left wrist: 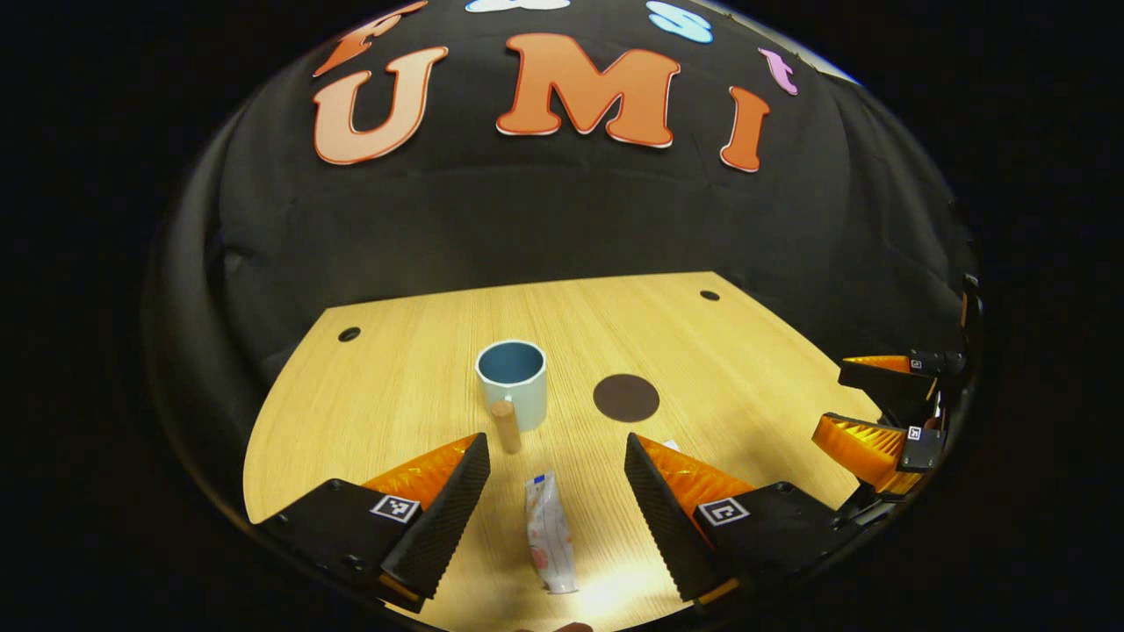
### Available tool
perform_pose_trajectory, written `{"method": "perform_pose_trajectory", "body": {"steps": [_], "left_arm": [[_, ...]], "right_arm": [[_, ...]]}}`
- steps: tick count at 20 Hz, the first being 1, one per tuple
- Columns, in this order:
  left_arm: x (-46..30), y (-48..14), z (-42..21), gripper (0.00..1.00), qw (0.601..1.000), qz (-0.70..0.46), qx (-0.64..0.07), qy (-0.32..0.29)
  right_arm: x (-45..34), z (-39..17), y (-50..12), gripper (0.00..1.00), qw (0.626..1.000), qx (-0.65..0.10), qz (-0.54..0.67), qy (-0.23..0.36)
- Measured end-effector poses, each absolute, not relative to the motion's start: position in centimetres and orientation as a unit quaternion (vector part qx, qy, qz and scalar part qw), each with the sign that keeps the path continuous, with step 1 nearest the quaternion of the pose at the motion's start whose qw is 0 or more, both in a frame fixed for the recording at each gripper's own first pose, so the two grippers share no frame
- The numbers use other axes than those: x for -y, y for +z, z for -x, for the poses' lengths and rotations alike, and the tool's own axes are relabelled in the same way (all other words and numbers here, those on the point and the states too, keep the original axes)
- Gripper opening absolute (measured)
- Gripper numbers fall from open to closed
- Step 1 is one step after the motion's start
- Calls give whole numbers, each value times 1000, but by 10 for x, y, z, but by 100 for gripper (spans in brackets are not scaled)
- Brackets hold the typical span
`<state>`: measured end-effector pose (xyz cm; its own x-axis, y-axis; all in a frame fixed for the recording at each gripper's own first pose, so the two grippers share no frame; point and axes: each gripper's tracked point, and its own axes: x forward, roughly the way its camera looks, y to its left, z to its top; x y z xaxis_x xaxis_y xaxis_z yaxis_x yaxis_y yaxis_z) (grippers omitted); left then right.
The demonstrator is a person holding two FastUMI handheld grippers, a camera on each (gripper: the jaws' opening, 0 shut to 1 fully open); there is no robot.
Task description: Put the toothbrush and toothpaste on the desktop into the cup, then pick up the cup and place it on the coaster on the desktop.
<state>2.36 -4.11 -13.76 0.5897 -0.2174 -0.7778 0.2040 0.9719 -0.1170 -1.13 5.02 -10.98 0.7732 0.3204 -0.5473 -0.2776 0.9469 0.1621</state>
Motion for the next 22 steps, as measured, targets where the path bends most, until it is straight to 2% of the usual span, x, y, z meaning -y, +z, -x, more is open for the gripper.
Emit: {"method": "perform_pose_trajectory", "body": {"steps": [3,6,10,11,12,14,16,17,18,19,20,22], "left_arm": [[46,-154,-14,96,860,19,-489,-144],[43,-154,-15,99,836,35,-529,-144],[38,-147,-25,96,804,28,-578,-138],[35,-146,-24,99,795,26,-591,-133],[34,-146,-25,96,787,23,-603,-130],[32,-149,-23,97,771,22,-623,-127],[33,-151,-20,99,758,19,-640,-125],[33,-153,-18,96,753,19,-646,-124],[33,-154,-19,98,749,19,-650,-125],[33,-153,-18,99,743,18,-657,-125],[33,-156,-16,99,739,18,-662,-125],[32,-161,-16,99,730,14,-673,-121]], "right_arm": [[-55,9,-125,94,924,-344,-41,163],[-67,8,-144,92,906,-385,-37,173],[-83,16,-174,88,877,-442,-32,184],[-87,18,-181,86,869,-458,-32,185],[-91,22,-187,80,859,-476,-34,187],[-96,23,-202,81,844,-502,-31,183],[-98,26,-218,72,828,-530,-27,178],[-101,31,-223,74,815,-550,-29,179],[-104,33,-230,72,804,-566,-35,181],[-107,34,-236,65,796,-577,-36,178],[-107,35,-243,67,788,-588,-32,176],[-108,38,-252,62,777,-605,-24,171]]}}
